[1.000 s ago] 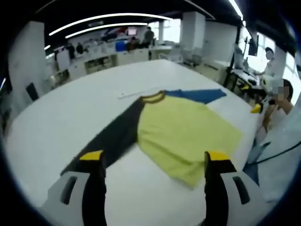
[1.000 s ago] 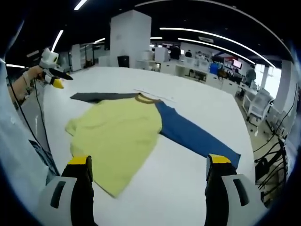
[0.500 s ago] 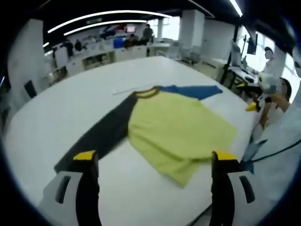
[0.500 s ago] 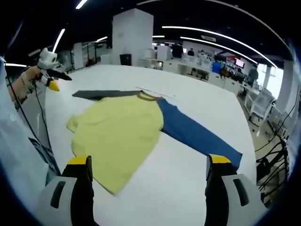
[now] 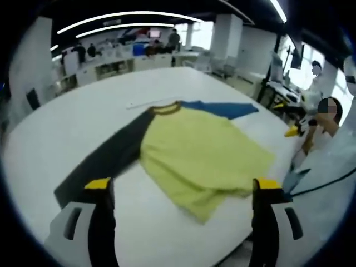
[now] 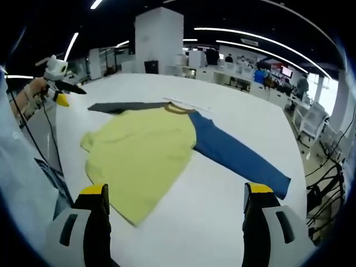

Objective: Fold the garment on the visible template until the final outline fits inside the template.

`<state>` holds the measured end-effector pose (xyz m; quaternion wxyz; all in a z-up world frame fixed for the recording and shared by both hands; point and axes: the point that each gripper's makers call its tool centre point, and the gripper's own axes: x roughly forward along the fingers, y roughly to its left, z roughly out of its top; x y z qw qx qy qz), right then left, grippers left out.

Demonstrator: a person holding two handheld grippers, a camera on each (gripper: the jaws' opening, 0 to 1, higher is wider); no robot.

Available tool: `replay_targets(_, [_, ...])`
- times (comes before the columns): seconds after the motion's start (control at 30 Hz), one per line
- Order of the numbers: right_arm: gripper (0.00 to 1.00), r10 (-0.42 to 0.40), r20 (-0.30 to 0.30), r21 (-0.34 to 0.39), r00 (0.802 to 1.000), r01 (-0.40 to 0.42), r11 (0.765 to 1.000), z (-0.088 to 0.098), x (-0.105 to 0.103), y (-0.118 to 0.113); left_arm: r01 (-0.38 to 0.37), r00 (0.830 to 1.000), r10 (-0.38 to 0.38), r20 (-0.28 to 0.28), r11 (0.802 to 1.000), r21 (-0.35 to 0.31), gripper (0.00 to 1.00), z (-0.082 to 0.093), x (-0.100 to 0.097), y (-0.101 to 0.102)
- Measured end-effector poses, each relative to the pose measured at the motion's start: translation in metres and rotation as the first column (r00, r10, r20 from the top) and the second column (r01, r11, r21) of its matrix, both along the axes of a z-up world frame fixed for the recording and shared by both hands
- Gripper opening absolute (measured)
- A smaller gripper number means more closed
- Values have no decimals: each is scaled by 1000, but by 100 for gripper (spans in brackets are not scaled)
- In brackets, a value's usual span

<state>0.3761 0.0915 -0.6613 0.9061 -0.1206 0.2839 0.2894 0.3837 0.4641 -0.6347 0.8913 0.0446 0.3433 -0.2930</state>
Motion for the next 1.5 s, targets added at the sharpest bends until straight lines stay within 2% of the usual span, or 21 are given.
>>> replay_targets(0.27, [100,-5,-33,-7,999,4,1000,-13,-5,-6,-14,999,14,-29,1000,-19,99,-9,-7,-1])
replay_targets(0.4, [100,-9,-40,-2,999,9,1000,-16,-5,-7,-3,998,-1,-64,998,-55,99,-14,-16,-10])
replay_targets(0.53, [100,-7,-60,-7,998,7,1000,-23,-8,-6,3,995,-7,-95,999,-35,99,-25,-20,-12])
replay_targets(0.8, [100,-4,-88,-5,996,4,1000,-30,-13,-1,-17,993,10,-119,998,-57,99,-34,-25,-14])
replay_targets(0.93, [100,-6,-101,-1,995,6,1000,-34,-15,1,0,988,-4,-153,1000,-27,99,-47,-32,-14])
replay_targets(1.1, [100,-6,-113,13,994,8,1000,-39,-17,2,-11,985,1,-175,998,-55,95,-55,-35,-18])
replay_targets(1.2, [100,-14,-120,19,993,17,1000,-44,-18,1,-37,978,19,-207,996,-83,92,-61,-39,-21])
replay_targets(1.5, [100,-31,-146,23,989,34,999,-56,-22,-5,-75,966,47,-254,992,-103,85,-78,-45,-23])
